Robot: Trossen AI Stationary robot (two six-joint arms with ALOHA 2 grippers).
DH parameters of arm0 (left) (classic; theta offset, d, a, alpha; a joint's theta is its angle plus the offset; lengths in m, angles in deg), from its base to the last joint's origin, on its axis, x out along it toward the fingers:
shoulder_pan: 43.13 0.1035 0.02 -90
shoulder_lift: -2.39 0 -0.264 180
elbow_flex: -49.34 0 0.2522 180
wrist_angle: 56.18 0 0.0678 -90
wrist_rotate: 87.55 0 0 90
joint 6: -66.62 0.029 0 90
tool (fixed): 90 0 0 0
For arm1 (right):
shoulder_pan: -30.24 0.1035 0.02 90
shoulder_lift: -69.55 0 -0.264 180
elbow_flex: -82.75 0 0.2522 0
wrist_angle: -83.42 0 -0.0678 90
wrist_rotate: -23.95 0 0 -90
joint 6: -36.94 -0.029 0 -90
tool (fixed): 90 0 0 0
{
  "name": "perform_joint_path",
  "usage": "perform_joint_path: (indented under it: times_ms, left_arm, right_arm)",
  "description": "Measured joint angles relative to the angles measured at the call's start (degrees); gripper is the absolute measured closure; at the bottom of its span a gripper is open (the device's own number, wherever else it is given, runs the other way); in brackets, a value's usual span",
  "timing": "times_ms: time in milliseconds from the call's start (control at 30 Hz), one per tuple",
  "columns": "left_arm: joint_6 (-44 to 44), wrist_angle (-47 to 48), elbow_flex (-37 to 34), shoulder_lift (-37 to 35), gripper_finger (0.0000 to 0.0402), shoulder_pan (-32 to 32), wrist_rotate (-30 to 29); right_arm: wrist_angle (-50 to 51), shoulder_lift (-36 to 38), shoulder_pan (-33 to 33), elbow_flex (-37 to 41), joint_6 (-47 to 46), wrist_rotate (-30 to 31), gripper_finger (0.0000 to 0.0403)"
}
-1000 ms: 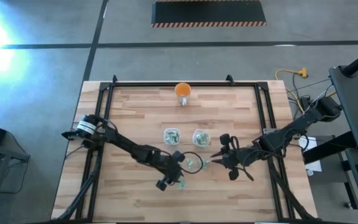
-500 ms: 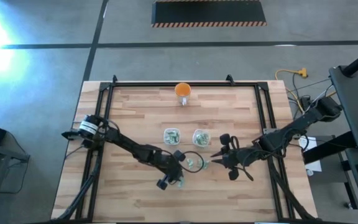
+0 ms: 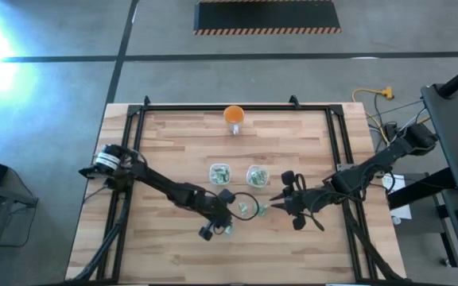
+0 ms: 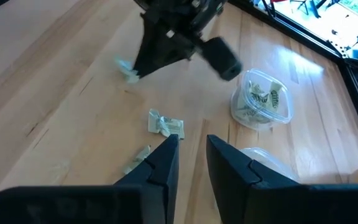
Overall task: Pick and place Stevia / Truvia into bins
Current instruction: Put the green stevia packet into the left transparent container
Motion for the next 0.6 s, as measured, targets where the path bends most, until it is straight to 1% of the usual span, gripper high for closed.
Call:
perform_joint_path:
  times_ms: [100, 233, 433, 533, 600]
  left_arm:
    - [-0.15, 3.28, -0.43, -2.78, 0.04, -0.29, -3.7]
    - [-1.08, 5.1, -1.65, -7.72, 0.0401, -1.35, -8.96]
    - [-1.53, 11.94, -4.03, -16.82, 0.0401, -3.19, -20.53]
    - [-0.49, 16.03, -5.09, -22.79, 0.0401, -3.32, -23.58]
    - [1.49, 16.94, -6.37, -27.12, 0.0401, -3.32, -24.57]
  right_arm:
    - [0.04, 0.0, 0.0, 0.11, -0.07, 0.02, 0.0336]
    - [0.04, 0.0, 0.0, 0.45, -0.27, 0.02, 0.0339]
    - [-0.05, -0.03, 0.0, 0.94, -1.68, 0.0, 0.0336]
    - [-0.28, -0.04, 0.0, 1.04, -1.7, 0.0, 0.0334]
    - [-0.22, -0.04, -0.02, 1.15, -1.7, 0.02, 0.0332]
